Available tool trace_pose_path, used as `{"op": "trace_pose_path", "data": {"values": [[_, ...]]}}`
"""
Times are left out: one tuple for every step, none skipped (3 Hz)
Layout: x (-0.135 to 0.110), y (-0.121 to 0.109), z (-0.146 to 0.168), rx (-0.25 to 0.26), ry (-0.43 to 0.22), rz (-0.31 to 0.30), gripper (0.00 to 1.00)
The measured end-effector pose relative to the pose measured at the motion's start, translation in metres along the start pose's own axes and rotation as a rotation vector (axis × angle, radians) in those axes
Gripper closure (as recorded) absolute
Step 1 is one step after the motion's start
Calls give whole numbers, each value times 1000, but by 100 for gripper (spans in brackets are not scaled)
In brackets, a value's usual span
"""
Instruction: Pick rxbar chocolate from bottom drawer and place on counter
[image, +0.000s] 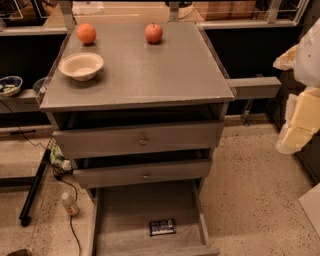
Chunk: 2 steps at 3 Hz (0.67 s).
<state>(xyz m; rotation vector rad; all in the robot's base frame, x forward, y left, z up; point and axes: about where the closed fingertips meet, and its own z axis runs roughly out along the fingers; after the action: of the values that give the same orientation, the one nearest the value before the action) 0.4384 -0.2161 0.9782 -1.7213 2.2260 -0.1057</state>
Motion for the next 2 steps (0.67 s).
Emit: {"op": "trace_pose_path", "data": {"values": [[-2, -1, 2, 7, -1, -12, 0], [-8, 1, 21, 5, -11, -49, 0]]}}
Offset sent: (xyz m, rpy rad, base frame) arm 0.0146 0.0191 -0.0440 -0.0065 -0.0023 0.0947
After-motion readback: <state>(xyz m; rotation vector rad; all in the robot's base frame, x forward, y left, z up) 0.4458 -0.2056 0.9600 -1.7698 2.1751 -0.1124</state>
